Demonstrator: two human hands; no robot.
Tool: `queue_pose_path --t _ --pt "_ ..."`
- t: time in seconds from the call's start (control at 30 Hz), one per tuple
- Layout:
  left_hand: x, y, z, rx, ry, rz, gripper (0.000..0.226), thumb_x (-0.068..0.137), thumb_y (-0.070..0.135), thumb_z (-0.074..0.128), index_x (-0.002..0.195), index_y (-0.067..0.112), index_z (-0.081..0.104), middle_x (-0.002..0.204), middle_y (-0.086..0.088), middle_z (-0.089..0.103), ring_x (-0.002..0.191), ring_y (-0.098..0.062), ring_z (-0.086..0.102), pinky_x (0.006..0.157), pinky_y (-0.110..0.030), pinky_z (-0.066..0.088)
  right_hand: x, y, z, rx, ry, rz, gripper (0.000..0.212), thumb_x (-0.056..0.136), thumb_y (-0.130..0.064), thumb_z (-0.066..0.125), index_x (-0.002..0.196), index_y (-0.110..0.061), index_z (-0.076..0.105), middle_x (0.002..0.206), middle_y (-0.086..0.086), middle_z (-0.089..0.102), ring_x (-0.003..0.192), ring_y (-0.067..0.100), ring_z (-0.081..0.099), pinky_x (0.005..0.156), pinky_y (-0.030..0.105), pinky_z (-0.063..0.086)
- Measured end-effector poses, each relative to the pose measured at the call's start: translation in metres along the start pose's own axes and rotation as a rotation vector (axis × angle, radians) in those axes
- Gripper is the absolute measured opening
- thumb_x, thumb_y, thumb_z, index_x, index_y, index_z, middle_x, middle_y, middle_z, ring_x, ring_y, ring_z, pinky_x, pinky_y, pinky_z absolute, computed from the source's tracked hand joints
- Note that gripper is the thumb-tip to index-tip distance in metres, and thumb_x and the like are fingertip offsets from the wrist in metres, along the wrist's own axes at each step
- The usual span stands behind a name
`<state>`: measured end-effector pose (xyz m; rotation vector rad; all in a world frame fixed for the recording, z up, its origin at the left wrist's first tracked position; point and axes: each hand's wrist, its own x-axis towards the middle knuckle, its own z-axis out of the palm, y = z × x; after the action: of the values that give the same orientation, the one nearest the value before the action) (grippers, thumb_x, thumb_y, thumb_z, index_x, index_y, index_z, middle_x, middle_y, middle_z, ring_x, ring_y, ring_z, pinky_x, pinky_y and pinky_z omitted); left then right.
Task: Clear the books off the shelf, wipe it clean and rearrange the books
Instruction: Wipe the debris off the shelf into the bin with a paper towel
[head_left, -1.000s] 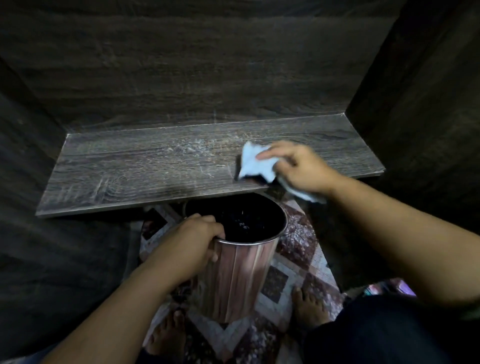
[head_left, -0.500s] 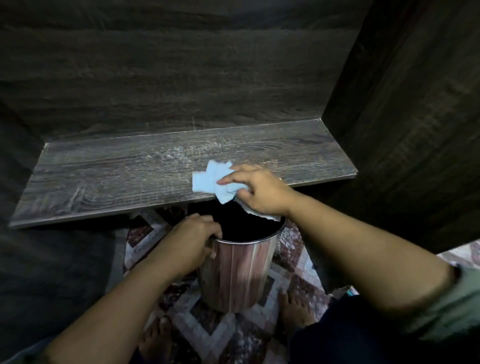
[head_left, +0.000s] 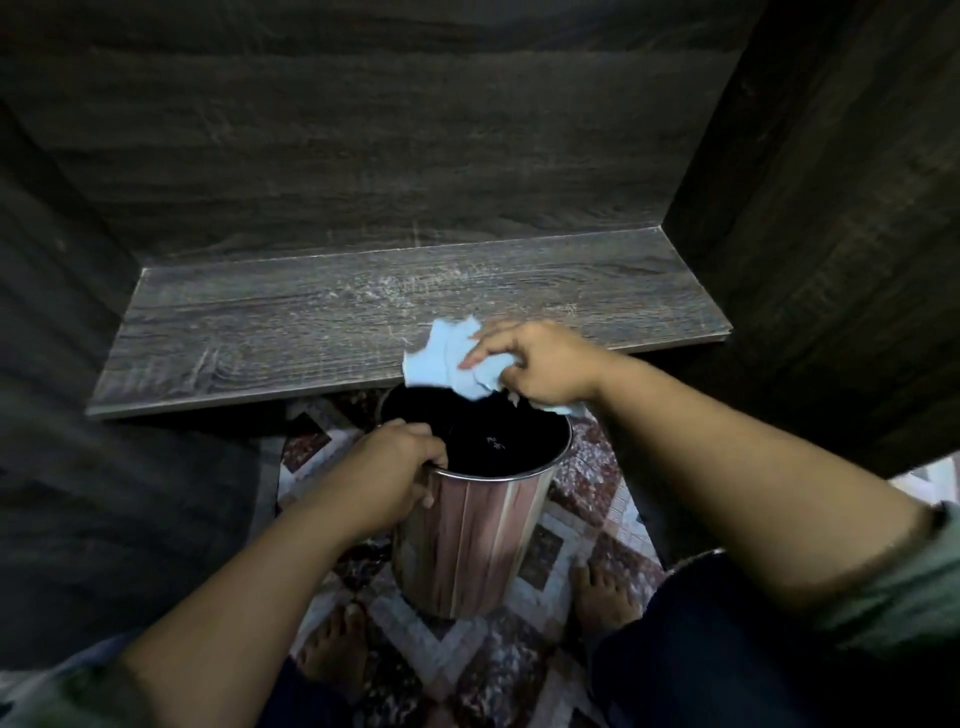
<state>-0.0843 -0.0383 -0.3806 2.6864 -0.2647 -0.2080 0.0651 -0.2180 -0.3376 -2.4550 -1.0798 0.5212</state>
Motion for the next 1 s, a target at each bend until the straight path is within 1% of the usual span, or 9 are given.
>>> queue_pose_path --t 0.07,0.1,0.23,0.4,0.5,0.67,0.8,0.93,1.0 --pt "-0.006 0.001 0.0 0.005 0.002 -0.003 0.031 0.068 0.013 0.082 0.096 0.013 0.071 0.095 -0.001 0.062 0.094 -0.022 0.052 0.074 -0.025 0.037 -0.016 -0.012 -0.018 -0.009 -0.052 0.073 0.046 0.077 -0.003 0.057 0.103 -0.039 0.072 0.126 -0.004 0.063 0.101 0.016 0.062 0.092 0.032 0.05" --pt "-0.006 0.001 0.001 0.009 0.007 0.002 0.03 0.068 0.012 0.082 0.096 0.013 0.071 0.094 -0.002 0.062 0.094 -0.022 0.052 0.074 -0.025 0.035 -0.021 -0.013 -0.027 -0.033 0.009 0.087 0.045 0.077 -0.004 0.057 0.103 -0.038 0.072 0.125 -0.003 0.064 0.102 0.017 0.062 0.091 0.031 0.05" --pt "-0.016 0.006 0.002 0.022 0.007 0.003 0.026 0.07 0.013 0.081 0.093 0.016 0.07 0.092 0.002 0.06 0.092 -0.019 0.051 0.075 -0.027 0.037 -0.042 -0.019 -0.023 -0.078 0.501 0.016 0.049 0.079 -0.002 0.058 0.123 -0.023 0.065 0.137 0.005 0.052 0.125 0.026 0.048 0.106 0.03 0.035" --pt "-0.02 0.012 0.005 -0.018 0.069 0.05 0.025 0.06 0.004 0.084 0.078 0.013 0.069 0.078 0.008 0.051 0.079 -0.025 0.052 0.067 -0.029 0.041 -0.048 -0.017 0.009 -0.195 0.154 0.117 0.046 0.085 -0.012 0.055 0.128 -0.028 0.061 0.139 0.006 0.05 0.124 0.03 0.049 0.103 0.034 0.04" --pt "-0.016 0.012 0.009 -0.015 0.107 0.078 0.028 0.058 -0.001 0.079 0.075 0.015 0.065 0.075 0.007 0.053 0.075 -0.024 0.051 0.065 -0.034 0.048 -0.048 -0.023 0.005 -0.211 0.409 0.036 0.044 0.083 -0.015 0.049 0.125 -0.023 0.062 0.137 0.009 0.052 0.119 0.036 0.051 0.1 0.043 0.042" --pt "-0.001 0.013 0.02 0.037 0.112 0.046 0.026 0.064 0.012 0.084 0.082 0.019 0.066 0.08 0.01 0.05 0.079 -0.018 0.046 0.067 -0.031 0.044 -0.048 -0.007 0.014 -0.277 0.264 0.098 0.047 0.085 -0.011 0.051 0.128 -0.026 0.061 0.143 0.004 0.047 0.124 0.033 0.047 0.104 0.036 0.038" --pt "0.021 0.021 0.04 0.114 0.062 0.022 0.025 0.074 0.019 0.078 0.097 0.02 0.066 0.095 0.003 0.056 0.095 -0.019 0.047 0.079 -0.036 0.047 -0.047 0.021 0.004 -0.2 0.502 0.076 0.051 0.082 -0.005 0.056 0.131 -0.018 0.059 0.144 0.014 0.045 0.122 0.041 0.046 0.104 0.046 0.039" --pt "0.04 0.03 0.072 0.131 0.047 0.063 0.032 0.064 0.01 0.083 0.092 0.015 0.068 0.09 -0.001 0.059 0.09 -0.023 0.051 0.072 -0.039 0.052 -0.038 0.044 -0.006 -0.289 0.467 0.137 0.057 0.091 -0.017 0.057 0.145 -0.028 0.041 0.158 0.008 0.026 0.145 0.035 0.018 0.118 0.05 0.016" --pt "0.051 0.03 0.09 0.146 0.051 0.099 0.041 0.047 0.008 0.09 0.081 0.014 0.069 0.079 -0.001 0.059 0.075 -0.023 0.055 0.058 -0.027 0.049 -0.035 0.057 0.0 -0.362 0.358 0.244 0.056 0.098 -0.031 0.048 0.149 -0.039 0.027 0.162 0.0 0.011 0.149 0.028 0.003 0.118 0.053 0.0"
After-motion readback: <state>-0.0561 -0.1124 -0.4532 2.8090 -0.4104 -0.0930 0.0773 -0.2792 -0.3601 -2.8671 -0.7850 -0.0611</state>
